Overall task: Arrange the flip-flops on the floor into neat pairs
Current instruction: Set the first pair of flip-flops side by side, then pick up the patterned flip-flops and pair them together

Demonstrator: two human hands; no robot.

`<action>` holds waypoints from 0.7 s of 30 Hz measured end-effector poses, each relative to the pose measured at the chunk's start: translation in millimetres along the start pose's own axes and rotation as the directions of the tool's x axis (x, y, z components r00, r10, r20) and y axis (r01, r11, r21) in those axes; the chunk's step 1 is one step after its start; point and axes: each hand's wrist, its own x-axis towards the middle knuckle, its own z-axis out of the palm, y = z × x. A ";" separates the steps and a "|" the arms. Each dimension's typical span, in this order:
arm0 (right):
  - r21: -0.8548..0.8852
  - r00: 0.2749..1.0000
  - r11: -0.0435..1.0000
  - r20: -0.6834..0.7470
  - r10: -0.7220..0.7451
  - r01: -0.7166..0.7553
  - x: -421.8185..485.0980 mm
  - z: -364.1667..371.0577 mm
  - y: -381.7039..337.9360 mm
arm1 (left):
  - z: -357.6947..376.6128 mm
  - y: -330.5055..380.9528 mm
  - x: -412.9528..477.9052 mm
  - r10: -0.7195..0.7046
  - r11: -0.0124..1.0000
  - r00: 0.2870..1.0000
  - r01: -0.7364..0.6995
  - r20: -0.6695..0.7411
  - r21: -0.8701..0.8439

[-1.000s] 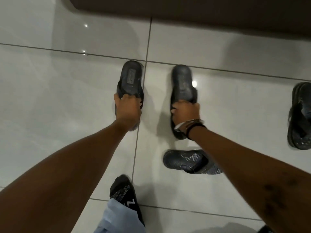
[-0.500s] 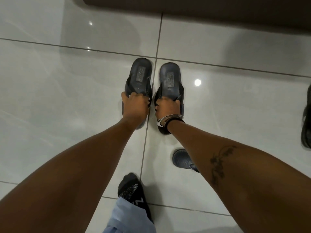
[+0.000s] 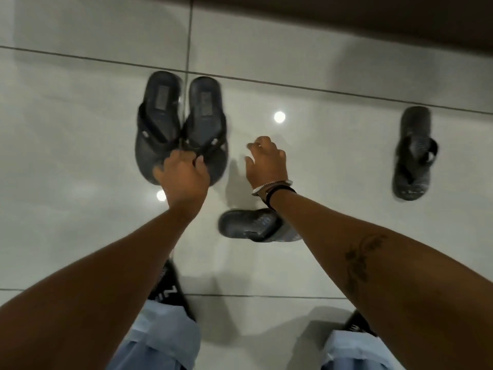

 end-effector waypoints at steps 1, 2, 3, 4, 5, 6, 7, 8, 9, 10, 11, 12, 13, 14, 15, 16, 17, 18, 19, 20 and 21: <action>-0.058 0.999 0.997 0.020 0.042 -0.041 -9.7 -11.5 28.2 | 6.9 14.5 -22.0 -0.030 0.999 0.999 0.031 0.033 -0.019; -0.129 0.995 0.988 0.038 0.094 -0.089 -19.0 -23.6 57.5 | 13.9 29.9 -44.4 -0.051 0.998 0.995 0.054 0.083 -0.025; -0.198 0.986 0.969 0.047 0.158 -0.146 -27.4 -36.3 88.2 | 21.3 47.2 -66.6 -0.058 0.998 0.987 0.059 0.150 0.000; -0.243 0.973 0.947 0.045 0.229 -0.211 -34.6 -50.3 118.2 | 29.5 66.2 -88.1 -0.056 0.997 0.972 0.045 0.230 0.055; -0.267 0.955 0.924 0.038 0.295 -0.274 -39.0 -62.6 144.1 | 37.3 81.8 -106.4 -0.072 0.993 0.946 0.038 0.317 0.112; -0.280 0.935 0.900 0.027 0.355 -0.334 -43.7 -75.2 170.2 | 45.0 98.2 -124.3 -0.120 0.988 0.909 0.069 0.399 0.140; -0.295 0.914 0.875 0.015 0.406 -0.384 -47.7 -88.1 194.2 | 52.7 113.3 -139.3 -0.186 0.981 0.868 0.137 0.461 0.138; -0.314 0.897 0.852 0.003 0.441 -0.418 -50.5 -100.2 217.4 | 61.2 127.6 -151.8 -0.254 0.967 0.825 0.220 0.504 0.127; -0.333 0.890 0.839 -0.004 0.456 -0.431 -51.7 -110.6 239.0 | 70.4 139.8 -161.6 -0.305 0.951 0.789 0.285 0.534 0.121; -0.350 0.891 0.834 -0.004 0.454 -0.427 -50.5 -117.0 254.9 | 77.0 146.9 -167.6 -0.340 0.936 0.761 0.331 0.553 0.120; -0.362 0.896 0.835 -0.004 0.443 -0.415 -48.3 -121.7 272.0 | 85.3 155.5 -171.7 -0.362 0.925 0.751 0.362 0.552 0.114; -0.379 0.904 0.836 -0.004 0.427 -0.397 -43.9 -125.8 289.4 | 93.7 164.9 -173.6 -0.385 0.913 0.750 0.395 0.538 0.103; -0.406 0.910 0.832 -0.003 0.414 -0.379 -38.8 -126.7 304.9 | 101.2 171.9 -173.4 -0.412 0.897 0.750 0.434 0.518 0.086; -0.428 0.914 0.826 -0.004 0.405 -0.367 -33.5 -125.0 319.6 | 108.7 176.8 -171.3 -0.435 0.880 0.750 0.471 0.499 0.060; -0.434 0.914 0.822 -0.005 0.406 -0.368 -27.8 -122.9 330.8 | 113.8 179.1 -167.6 -0.459 0.861 0.748 0.508 0.479 0.031; -0.410 0.904 0.824 0.001 0.428 -0.390 -23.3 -118.9 340.8 | 119.2 179.7 -165.0 -0.476 0.845 0.748 0.534 0.462 0.006; -0.360 0.888 0.831 0.016 0.460 -0.424 -19.2 -116.2 349.0 | 123.3 180.3 -163.6 -0.478 0.842 0.755 0.540 0.449 -0.011; -0.300 0.876 0.841 0.033 0.481 -0.451 -15.6 -114.0 356.0 | 125.8 180.5 -163.0 -0.468 0.848 0.767 0.530 0.440 -0.022; -0.240 0.868 0.849 0.044 0.495 -0.471 -14.3 -111.2 362.5 | 126.6 181.0 -163.6 -0.451 0.862 0.784 0.507 0.427 -0.021; -0.191 0.859 0.848 0.047 0.510 -0.494 -15.1 -110.1 366.8 | 126.0 182.6 -164.0 -0.427 0.882 0.805 0.472 0.412 -0.009; -0.150 0.848 0.843 0.046 0.527 -0.516 -18.6 -110.8 370.4 | 124.3 187.1 -164.8 -0.392 0.907 0.829 0.422 0.398 0.015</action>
